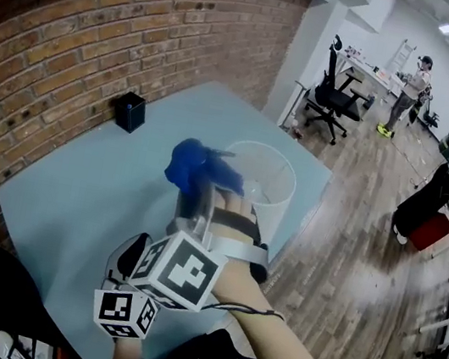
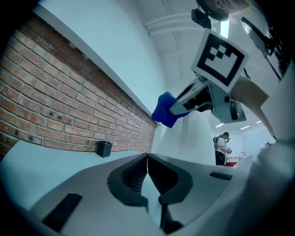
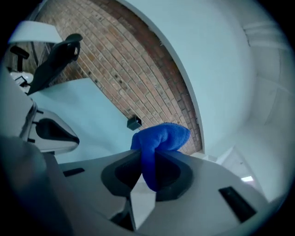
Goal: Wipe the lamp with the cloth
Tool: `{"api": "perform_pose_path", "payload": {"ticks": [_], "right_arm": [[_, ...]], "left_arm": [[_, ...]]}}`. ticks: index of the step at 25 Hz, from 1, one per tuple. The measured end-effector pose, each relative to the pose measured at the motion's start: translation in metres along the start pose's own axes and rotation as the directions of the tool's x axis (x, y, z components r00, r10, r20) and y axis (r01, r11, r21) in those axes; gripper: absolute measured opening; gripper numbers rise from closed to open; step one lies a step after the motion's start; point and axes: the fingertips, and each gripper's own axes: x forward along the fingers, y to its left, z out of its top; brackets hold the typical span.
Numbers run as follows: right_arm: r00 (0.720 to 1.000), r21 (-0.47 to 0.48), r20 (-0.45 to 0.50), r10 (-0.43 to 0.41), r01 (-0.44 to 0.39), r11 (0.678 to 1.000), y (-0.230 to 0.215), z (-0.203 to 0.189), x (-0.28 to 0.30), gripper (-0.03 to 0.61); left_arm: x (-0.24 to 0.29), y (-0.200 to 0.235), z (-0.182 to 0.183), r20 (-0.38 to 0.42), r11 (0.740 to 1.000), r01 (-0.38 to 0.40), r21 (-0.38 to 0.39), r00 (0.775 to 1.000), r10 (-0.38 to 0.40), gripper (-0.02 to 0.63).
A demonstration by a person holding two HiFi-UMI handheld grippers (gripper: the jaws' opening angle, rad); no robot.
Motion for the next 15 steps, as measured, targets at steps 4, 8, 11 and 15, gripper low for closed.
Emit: {"api": "perform_pose_path", "payload": {"ticks": [4,8,11,15], "right_arm": [[0.996,-0.067,-0.031,-0.079,0.077,0.995,0.02,-0.012,0.005,0.061],[0.998,-0.091,-0.048,-0.033,0.029,0.995,0.05,-0.021,0.007,0.061],[0.997,-0.092,-0.068,0.035,-0.041,0.995,0.082,-0.031,0.013,0.06],[0.977,-0.085,-0.079,0.199,-0.206,0.975,0.133,-0.044,0.011,0.061]], "left_arm": [[-0.008,0.017,-0.008,-0.016,0.999,-0.048,0.006,0.999,0.048,0.009],[-0.019,0.039,-0.02,-0.049,0.993,-0.12,0.015,0.992,0.12,0.009],[-0.024,0.053,-0.022,-0.056,0.988,-0.155,0.02,0.986,0.156,0.008],[-0.032,0.064,-0.024,-0.063,0.982,-0.188,0.032,0.98,0.19,0.009]]}}
